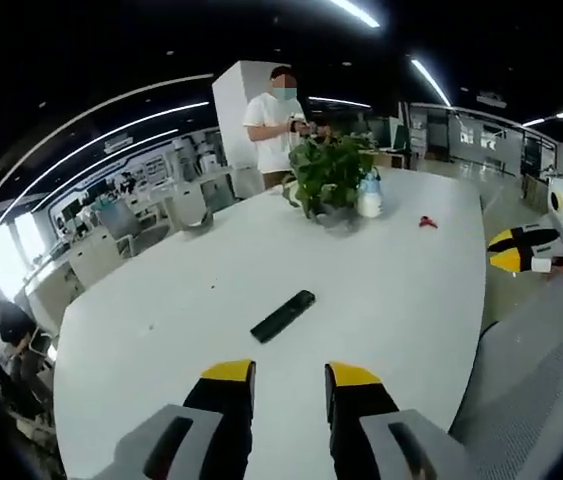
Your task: Press the specified remote control buttons in sequence, fully releasing each button before pressing the next.
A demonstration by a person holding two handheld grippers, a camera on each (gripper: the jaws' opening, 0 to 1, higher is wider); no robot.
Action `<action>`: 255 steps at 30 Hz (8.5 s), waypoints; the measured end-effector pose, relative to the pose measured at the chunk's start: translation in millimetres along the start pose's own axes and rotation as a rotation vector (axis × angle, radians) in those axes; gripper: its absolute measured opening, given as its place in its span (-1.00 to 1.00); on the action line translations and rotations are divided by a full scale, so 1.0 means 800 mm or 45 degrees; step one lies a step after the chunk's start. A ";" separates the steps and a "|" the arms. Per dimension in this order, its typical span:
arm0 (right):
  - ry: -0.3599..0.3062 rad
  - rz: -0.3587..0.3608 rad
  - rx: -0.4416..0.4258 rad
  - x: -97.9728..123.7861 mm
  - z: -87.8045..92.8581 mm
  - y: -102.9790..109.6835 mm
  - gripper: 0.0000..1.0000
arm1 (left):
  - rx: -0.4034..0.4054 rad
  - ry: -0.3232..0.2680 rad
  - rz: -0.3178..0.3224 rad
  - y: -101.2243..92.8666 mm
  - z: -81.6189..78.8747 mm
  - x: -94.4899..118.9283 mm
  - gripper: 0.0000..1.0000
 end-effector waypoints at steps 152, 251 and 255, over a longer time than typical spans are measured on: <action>0.264 -0.016 0.124 -0.017 0.024 0.004 -1.00 | -0.536 0.886 0.352 0.049 0.021 -0.345 -0.54; 0.270 -0.077 0.214 -0.020 0.024 0.015 -1.00 | -0.739 0.989 0.354 -0.013 0.064 -0.293 -0.53; 0.280 -0.084 0.227 -0.020 0.025 0.017 -1.00 | -0.722 0.992 0.359 -0.013 0.066 -0.291 -0.53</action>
Point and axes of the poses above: the point that each gripper's makers call its tool centre point, and the gripper's own axes: x roughly backward along the fingers, y roughly to its left, z roughly out of its underside, the point moved 7 cm from there along x, roughly backward along the fingers, and after that the axes turned 11 degrees about x, right-handed, at the moved point
